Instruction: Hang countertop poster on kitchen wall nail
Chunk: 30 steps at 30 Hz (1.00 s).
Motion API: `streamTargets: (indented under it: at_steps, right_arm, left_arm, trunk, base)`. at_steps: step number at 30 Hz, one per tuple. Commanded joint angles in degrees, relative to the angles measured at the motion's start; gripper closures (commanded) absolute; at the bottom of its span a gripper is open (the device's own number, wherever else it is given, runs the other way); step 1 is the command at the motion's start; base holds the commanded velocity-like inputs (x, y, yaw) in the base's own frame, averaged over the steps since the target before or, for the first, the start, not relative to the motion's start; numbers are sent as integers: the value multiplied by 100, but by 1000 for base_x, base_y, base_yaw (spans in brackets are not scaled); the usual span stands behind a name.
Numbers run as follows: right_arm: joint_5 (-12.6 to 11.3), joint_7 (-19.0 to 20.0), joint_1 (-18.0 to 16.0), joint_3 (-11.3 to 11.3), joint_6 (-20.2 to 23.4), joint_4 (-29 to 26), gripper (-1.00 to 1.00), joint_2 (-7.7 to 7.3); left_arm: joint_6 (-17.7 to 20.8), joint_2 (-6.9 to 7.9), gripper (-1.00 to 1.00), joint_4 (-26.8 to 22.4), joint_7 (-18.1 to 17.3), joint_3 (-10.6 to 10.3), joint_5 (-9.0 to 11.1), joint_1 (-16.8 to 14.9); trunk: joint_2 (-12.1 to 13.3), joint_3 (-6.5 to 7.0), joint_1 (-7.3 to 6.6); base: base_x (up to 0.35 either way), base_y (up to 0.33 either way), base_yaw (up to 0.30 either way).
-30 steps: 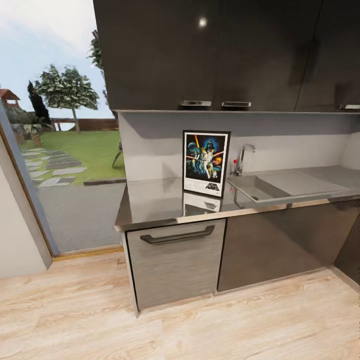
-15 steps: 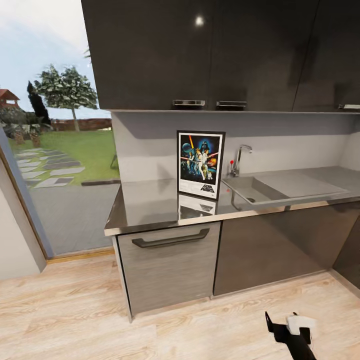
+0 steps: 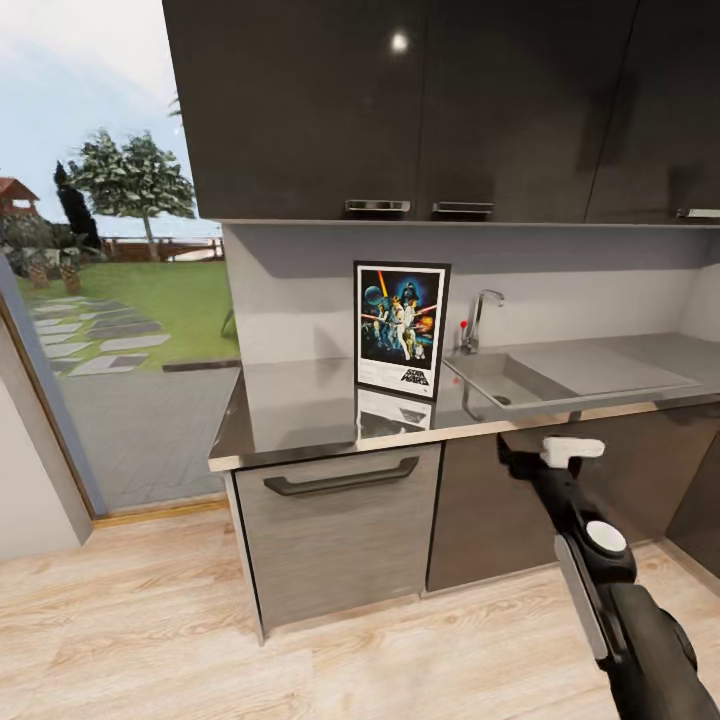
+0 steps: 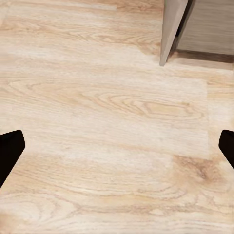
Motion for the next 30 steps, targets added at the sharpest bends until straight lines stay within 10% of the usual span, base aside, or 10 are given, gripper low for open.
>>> streamTargets:
  at_steps: [1, 8, 16, 30]
  right_arm:
    - [-26, 4, -125, 3, 155, -28, -100, 15]
    - [-135, 354, -947, 526, 650, 213, -100, 67]
    - [-602, 1922, -1130, 705, 650, 890, -100, -87]
    - [-790, 2165, -1145, 719, 618, 1157, -100, -266]
  left_arm:
    - [-8, -3, -100, -2, -36, 30, -3, 0]
    - [-8, 4, -100, 25, -200, 138, -6, 0]
    - [-10, 9, -100, 39, -226, 156, -8, 0]
    - [-8, 13, -100, 33, -228, 160, -15, 0]
  trunk:
    - [-3, -6, 0]
    - [-3, -6, 0]
    - [-3, -6, 0]
    - [-3, -6, 0]
  base:
    - [0, 0, 0]
    - [0, 0, 0]
    - [0, 0, 0]
    - [50, -42, 0]
